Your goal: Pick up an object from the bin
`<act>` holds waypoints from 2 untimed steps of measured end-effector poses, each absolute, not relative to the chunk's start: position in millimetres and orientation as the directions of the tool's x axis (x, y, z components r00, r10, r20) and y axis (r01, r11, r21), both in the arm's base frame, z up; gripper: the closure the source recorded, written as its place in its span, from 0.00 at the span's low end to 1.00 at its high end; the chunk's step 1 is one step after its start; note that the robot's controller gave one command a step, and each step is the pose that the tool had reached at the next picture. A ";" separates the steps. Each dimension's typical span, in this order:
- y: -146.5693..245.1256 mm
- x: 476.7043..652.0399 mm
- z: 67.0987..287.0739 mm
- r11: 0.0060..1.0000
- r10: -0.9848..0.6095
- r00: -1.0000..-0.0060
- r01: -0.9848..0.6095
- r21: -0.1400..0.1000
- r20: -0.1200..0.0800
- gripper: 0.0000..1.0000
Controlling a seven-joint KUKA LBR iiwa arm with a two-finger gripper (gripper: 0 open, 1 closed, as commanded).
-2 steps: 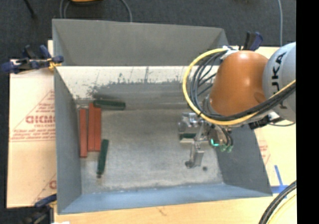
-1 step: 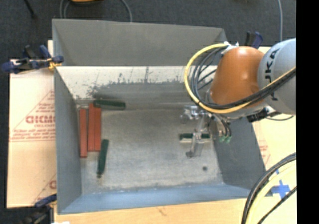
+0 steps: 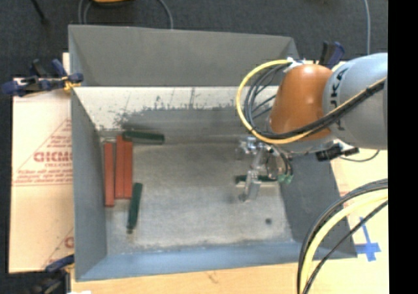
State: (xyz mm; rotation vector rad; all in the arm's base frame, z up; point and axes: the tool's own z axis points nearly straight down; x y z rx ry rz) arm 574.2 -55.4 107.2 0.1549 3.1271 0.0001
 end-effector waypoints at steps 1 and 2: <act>-74.7 572.5 86.8 0.984 0.180 -0.984 0.180 0.002 0.002 0.00; -108.1 585.6 72.5 0.967 -0.254 -0.967 -0.254 -0.005 -0.010 1.00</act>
Offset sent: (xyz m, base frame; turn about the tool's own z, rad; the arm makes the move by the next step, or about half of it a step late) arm 0.0089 -0.0512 -0.0372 -0.3577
